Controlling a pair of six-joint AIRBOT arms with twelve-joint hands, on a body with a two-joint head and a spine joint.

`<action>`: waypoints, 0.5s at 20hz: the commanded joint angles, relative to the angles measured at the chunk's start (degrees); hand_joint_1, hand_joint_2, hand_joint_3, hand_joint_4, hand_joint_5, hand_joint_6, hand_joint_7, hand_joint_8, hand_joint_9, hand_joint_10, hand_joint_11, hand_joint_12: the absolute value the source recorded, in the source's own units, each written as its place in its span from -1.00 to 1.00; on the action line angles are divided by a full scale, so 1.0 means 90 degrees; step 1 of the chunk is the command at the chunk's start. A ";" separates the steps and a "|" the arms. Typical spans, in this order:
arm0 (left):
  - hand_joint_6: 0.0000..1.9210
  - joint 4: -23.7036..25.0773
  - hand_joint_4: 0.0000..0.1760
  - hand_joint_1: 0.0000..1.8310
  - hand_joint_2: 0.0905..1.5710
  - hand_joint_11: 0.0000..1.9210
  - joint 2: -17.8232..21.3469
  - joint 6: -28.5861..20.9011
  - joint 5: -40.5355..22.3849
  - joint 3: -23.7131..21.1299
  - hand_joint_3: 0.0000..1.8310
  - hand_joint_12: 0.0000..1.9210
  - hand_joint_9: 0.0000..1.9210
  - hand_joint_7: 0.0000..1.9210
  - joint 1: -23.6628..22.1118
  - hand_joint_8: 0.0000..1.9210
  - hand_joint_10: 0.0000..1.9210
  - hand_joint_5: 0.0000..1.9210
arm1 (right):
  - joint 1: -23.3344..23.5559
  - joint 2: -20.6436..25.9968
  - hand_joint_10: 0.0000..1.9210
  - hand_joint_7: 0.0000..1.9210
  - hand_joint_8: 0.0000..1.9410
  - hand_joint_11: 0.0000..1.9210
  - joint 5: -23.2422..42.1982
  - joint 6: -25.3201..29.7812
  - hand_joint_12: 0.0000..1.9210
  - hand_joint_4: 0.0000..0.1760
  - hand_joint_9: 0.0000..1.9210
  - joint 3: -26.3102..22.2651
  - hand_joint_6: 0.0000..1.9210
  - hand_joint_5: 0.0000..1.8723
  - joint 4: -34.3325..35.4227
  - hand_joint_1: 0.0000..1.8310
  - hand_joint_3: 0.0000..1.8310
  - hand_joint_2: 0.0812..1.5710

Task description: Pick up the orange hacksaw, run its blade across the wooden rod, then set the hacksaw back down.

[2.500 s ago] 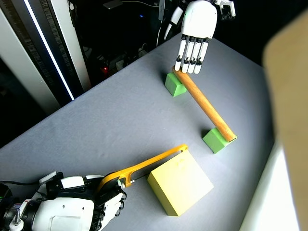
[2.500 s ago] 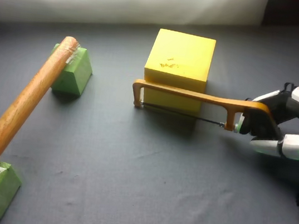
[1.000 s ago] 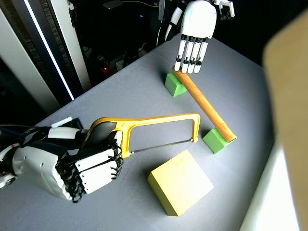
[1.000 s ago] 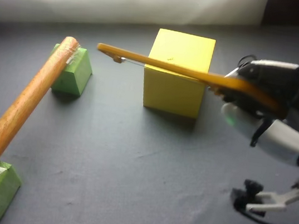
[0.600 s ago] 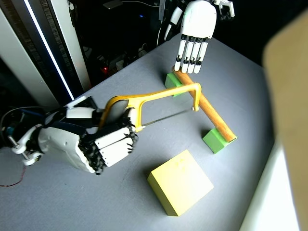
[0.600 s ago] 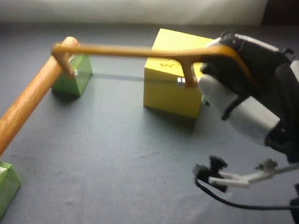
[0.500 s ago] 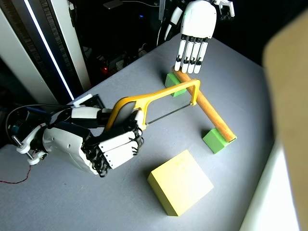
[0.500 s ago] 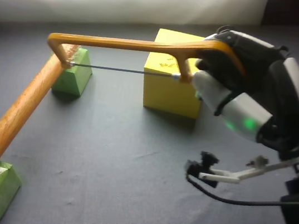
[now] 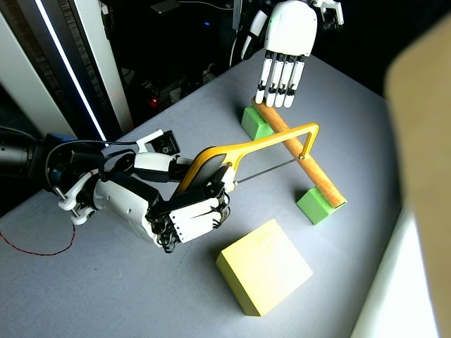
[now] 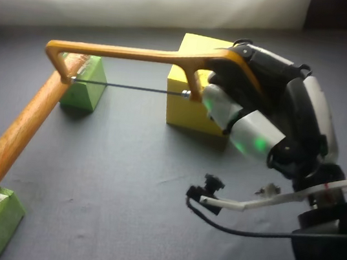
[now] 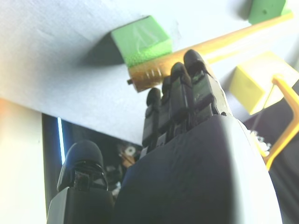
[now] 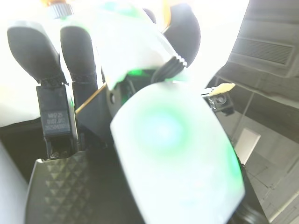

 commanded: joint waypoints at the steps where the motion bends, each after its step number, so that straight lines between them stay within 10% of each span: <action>1: -1.00 -0.0203 -1.00 -0.90 0.58 -1.00 0.0019 0.0000 -0.0045 0.0032 -1.00 -0.59 -0.87 -0.88 -0.0068 -1.00 -1.00 -0.87 | 0.0061 -0.0043 0.42 -0.09 0.16 0.05 0.0709 0.0038 0.49 -1.00 -0.02 -0.0017 -0.13 -0.01 -0.0389 0.50 -1.00 0.41; 10: -1.00 -0.0203 -1.00 -0.94 0.58 -1.00 0.0007 0.0000 -0.0045 0.0015 -1.00 -0.61 -0.87 -0.87 -0.0087 -1.00 -1.00 -0.85 | 0.0139 -0.0522 0.46 -0.13 0.22 0.03 0.0792 -0.0357 0.50 -1.00 -0.04 0.0000 -0.08 -0.05 -0.0051 0.50 -1.00 0.43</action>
